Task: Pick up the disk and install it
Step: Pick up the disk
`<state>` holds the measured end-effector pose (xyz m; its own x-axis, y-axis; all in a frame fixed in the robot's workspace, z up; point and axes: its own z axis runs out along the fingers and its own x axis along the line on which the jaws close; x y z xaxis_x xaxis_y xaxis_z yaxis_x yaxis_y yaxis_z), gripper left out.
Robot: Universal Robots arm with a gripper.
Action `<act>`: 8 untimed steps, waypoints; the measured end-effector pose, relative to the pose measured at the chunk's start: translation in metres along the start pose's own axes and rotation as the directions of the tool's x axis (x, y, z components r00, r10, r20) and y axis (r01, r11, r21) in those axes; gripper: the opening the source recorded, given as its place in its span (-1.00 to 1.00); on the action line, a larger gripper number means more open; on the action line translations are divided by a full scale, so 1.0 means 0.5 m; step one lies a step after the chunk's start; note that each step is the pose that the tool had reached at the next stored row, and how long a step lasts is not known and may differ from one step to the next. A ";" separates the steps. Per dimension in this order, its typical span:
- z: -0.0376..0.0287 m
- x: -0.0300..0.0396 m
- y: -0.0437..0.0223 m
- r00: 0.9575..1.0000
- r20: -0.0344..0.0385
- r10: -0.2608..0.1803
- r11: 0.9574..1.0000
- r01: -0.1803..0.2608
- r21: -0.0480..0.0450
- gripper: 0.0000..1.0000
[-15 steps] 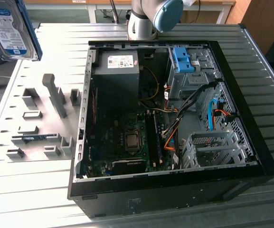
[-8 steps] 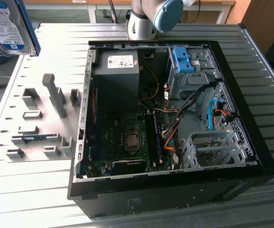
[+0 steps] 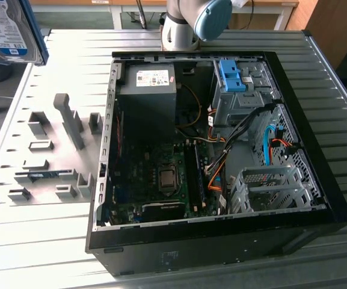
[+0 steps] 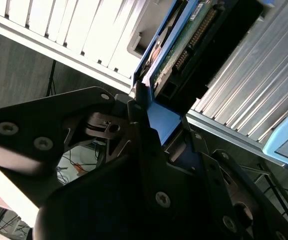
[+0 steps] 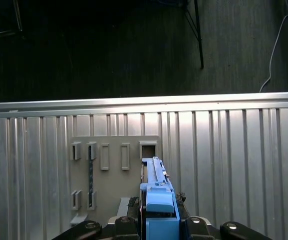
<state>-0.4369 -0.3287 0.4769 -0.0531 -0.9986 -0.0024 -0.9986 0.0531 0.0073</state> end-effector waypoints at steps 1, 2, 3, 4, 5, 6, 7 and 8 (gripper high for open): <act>-0.004 0.000 0.000 1.000 0.000 0.000 1.000 0.000 0.000 -0.26; -0.007 0.000 0.000 1.000 0.000 0.000 1.000 0.000 0.000 -0.26; -0.011 0.000 0.000 1.000 0.000 0.000 1.000 0.000 0.000 -0.26; -0.015 0.000 0.000 1.000 0.000 0.000 1.000 0.000 0.000 -0.26; -0.018 0.000 0.000 1.000 0.000 0.000 1.000 0.000 0.000 -0.26; -0.022 0.000 0.000 1.000 0.000 0.000 1.000 0.000 0.000 -0.26; -0.026 0.000 0.000 1.000 0.000 0.000 1.000 0.000 0.000 -0.26; -0.030 0.000 0.000 1.000 0.000 0.000 1.000 0.000 0.000 -0.26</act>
<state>-0.4368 -0.3287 0.4920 -0.0531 -0.9986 -0.0024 -0.9986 0.0531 0.0072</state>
